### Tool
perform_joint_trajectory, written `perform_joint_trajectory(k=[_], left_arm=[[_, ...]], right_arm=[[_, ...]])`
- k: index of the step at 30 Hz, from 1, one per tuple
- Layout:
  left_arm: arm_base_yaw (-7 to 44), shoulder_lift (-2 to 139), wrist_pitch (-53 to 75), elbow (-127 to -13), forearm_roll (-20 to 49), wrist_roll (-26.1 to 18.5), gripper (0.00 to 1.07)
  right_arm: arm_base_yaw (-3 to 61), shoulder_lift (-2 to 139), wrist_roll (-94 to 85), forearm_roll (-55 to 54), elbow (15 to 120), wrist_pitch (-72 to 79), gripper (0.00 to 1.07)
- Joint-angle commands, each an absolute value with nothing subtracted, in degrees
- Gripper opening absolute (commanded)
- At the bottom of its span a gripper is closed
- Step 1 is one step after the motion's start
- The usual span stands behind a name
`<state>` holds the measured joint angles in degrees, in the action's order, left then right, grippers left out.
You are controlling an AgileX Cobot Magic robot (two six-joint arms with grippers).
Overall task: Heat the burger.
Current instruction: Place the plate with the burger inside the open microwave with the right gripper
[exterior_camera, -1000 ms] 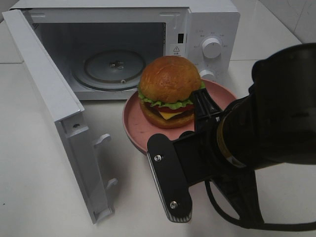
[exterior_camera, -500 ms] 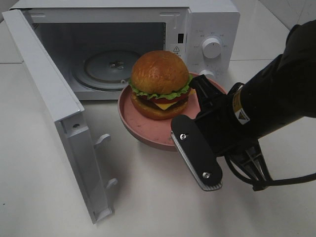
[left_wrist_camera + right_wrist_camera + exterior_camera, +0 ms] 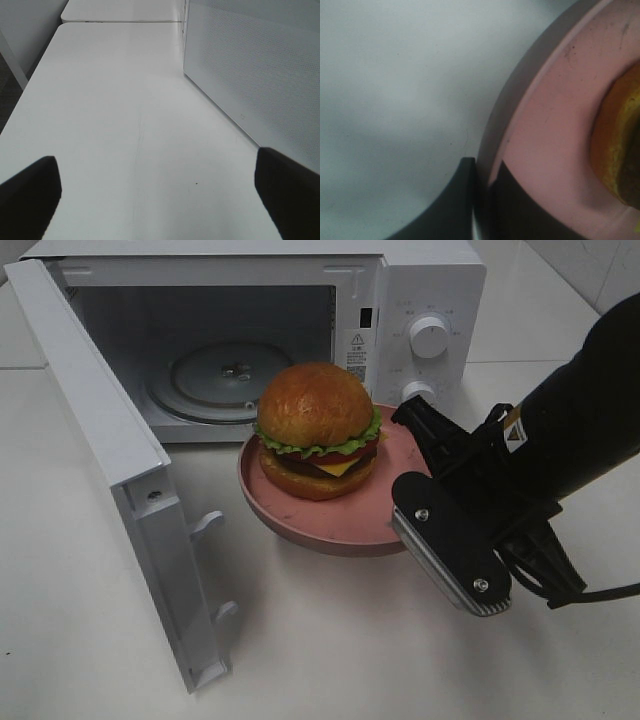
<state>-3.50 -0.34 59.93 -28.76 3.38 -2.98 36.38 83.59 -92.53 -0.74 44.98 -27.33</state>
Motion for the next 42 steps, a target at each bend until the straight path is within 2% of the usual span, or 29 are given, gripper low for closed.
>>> perform_joint_trajectory(k=[1,19,27,42], left_arm=[[-3.4,-1.7,59.5,-28.5,3.6,-2.9,1.00],[-3.4,-1.7,59.5,-28.5,3.6,-2.9,1.00],[-3.4,-1.7,59.5,-28.5,3.6,-2.9,1.00],[-3.4,-1.7,59.5,-28.5,3.6,-2.9,1.00]], right_arm=[[35.4,82.6,-97.2,-4.8,45.4,-24.4,0.00],[35.6,83.2,-97.0,-6.7,45.5,-20.3,0.00],[38.4,85.2,-95.7,-6.5,45.8,-17.1,0.00],[38.4,94.3,-89.5,-4.7,55.9,-17.3,0.00]])
